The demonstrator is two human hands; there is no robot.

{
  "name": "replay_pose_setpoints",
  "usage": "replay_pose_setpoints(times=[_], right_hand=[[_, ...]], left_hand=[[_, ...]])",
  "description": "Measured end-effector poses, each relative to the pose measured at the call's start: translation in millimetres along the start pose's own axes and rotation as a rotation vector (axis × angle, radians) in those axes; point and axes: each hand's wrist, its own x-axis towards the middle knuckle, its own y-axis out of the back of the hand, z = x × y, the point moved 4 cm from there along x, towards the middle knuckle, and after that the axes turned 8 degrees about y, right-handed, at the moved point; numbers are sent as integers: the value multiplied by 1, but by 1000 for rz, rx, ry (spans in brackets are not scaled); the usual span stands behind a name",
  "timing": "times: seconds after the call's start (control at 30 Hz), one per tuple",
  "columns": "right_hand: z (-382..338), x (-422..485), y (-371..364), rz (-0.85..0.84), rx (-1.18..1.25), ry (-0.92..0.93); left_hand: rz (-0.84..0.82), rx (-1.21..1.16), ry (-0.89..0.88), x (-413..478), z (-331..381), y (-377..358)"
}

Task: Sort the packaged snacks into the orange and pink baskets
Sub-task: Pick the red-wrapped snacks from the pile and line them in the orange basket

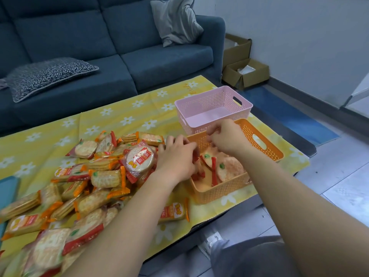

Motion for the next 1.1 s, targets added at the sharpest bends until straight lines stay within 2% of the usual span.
replay_pose_setpoints(times=[0.03, 0.1, 0.2, 0.33, 0.43, 0.67, 0.8, 0.93, 1.03, 1.1], right_hand=[[7, 1, 5, 24, -177, 16], [16, -2, 5, -55, -437, -9], [24, -9, -4, -152, -589, -87], [26, -7, -4, -154, -560, -115], [22, -5, 1, -172, -451, -94], [4, -3, -2, -40, -279, 8], [-5, -5, -19, -137, -212, 93], [-5, -7, -18, -301, -76, 116], [5, -8, -15, -299, 2, 71], [13, -6, -15, -283, -72, 55]], left_hand=[[2, 1, 2, 0, 1, 0], [2, 4, 10, 0, 2, -1], [-6, 5, 28, -1, 2, -1], [-2, -14, 45, -1, 1, -1], [11, -50, 50, -1, -1, -3], [67, -84, 73, -1, 1, -7], [25, -90, 28, 1, 2, -9], [40, -148, 71, 5, -1, -6], [50, -65, 86, 5, 2, -6], [61, -33, 89, 4, 4, -7]])
